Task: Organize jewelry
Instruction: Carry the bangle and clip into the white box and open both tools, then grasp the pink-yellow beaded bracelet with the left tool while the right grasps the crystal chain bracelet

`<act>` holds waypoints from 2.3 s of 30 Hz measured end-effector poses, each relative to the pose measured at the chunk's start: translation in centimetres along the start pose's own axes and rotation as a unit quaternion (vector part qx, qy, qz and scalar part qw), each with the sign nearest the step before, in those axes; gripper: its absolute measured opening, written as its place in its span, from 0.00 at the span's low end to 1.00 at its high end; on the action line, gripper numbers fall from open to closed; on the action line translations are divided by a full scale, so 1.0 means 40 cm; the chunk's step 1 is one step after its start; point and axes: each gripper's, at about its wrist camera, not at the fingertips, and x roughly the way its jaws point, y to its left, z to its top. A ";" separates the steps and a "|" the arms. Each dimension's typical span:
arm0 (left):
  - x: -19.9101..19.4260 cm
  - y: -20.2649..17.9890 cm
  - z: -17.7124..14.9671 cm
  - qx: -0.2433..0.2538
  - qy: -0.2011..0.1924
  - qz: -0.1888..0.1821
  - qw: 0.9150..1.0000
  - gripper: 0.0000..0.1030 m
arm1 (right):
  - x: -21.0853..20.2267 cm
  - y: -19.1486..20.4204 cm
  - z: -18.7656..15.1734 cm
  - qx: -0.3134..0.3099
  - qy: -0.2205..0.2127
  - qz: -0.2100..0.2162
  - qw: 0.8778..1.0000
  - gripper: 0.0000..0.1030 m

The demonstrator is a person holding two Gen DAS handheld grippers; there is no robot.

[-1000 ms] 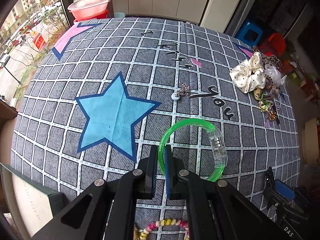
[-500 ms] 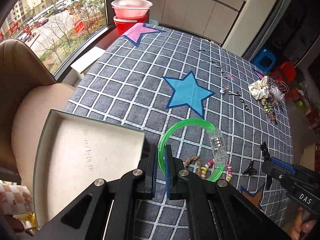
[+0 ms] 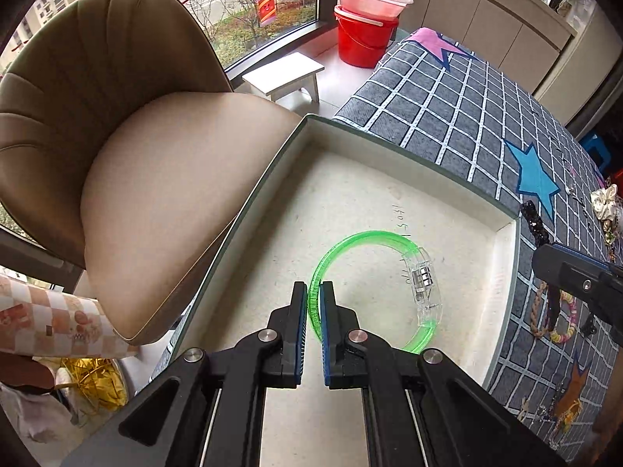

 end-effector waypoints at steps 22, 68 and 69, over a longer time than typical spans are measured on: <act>0.083 -0.017 0.003 0.038 -0.006 0.048 0.998 0.13 | 0.215 0.027 0.038 -0.015 0.055 -0.065 0.996 0.33; -0.090 -0.612 -0.186 0.350 -0.012 -0.066 0.934 1.00 | -0.371 -0.513 -0.659 0.359 -0.009 -0.191 0.914 0.79; -0.085 -0.624 -0.189 0.357 -0.012 -0.066 0.932 1.00 | -0.369 -0.517 -0.676 0.364 -0.006 -0.192 0.912 0.79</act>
